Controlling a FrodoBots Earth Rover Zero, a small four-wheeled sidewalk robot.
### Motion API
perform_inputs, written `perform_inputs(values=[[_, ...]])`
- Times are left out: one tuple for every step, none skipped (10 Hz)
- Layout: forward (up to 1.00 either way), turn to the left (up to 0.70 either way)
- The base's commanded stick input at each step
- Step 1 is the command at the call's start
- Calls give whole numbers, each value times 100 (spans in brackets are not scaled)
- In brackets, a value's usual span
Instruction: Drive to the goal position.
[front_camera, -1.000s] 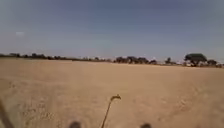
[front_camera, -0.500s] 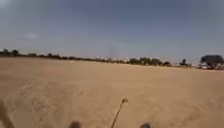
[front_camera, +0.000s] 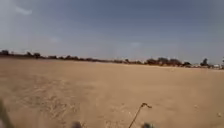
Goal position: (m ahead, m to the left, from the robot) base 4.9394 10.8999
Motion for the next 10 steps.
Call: perform_inputs(values=[[100,27],[100,27],[100,27],[100,27],[100,27],[100,27],[100,27],[100,27],[100,27],[100,27]])
